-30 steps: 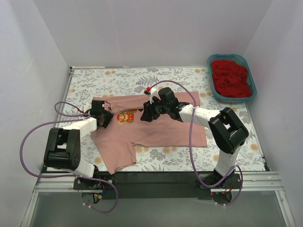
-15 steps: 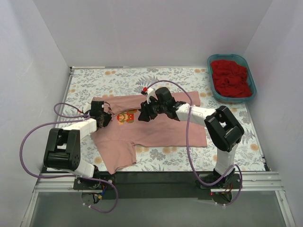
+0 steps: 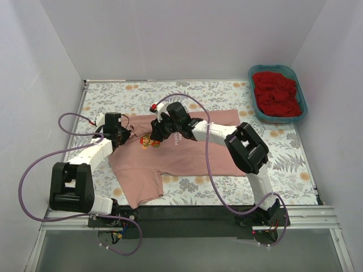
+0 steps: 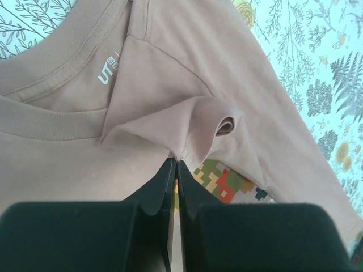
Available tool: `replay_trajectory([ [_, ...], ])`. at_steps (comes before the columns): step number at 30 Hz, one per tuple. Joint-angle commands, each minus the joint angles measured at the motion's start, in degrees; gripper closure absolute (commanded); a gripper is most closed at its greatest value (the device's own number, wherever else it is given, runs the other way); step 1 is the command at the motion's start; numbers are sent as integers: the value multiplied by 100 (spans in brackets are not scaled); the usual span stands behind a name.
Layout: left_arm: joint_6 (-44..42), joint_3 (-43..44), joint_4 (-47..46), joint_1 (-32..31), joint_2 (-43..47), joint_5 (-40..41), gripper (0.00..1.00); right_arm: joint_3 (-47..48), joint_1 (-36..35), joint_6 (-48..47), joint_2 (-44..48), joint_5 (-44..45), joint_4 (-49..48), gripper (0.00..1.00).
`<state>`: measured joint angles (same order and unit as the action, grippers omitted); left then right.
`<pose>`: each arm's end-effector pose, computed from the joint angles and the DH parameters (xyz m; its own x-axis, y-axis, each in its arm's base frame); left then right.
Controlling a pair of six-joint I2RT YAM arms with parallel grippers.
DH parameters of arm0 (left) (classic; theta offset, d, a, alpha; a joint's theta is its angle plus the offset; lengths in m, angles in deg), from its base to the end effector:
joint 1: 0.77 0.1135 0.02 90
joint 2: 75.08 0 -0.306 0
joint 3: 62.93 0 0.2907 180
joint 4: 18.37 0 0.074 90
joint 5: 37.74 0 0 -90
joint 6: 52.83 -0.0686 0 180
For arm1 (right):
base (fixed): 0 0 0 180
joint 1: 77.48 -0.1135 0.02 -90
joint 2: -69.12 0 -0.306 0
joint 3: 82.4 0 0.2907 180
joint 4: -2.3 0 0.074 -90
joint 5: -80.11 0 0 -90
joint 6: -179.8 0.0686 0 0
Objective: Fold and stack the t-shirts
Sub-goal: Fold the tshirt
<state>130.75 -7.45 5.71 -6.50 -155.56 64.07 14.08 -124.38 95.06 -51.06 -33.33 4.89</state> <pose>0.3251 -0.0185 0.1858 0.0825 -0.9901 -0.1134 -0.7482 0.0136 -0.6634 0.3646 0.4296 0.2005 -0.3851 -0.2884 -0.8766 -0.8820 0.3946 0.2576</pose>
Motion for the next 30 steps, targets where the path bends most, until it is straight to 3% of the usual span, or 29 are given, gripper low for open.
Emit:
replay_trajectory([
  [1,-384,204,427,46,253,59,100,489,-223,-332,-242,419,-280,54],
  [10,-815,336,629,161,288,-232,100,1175,-663,-324,-1016,1657,-693,52],
  [30,-982,266,541,275,253,-443,100,1782,-944,-359,-1781,2854,-1133,52],
])
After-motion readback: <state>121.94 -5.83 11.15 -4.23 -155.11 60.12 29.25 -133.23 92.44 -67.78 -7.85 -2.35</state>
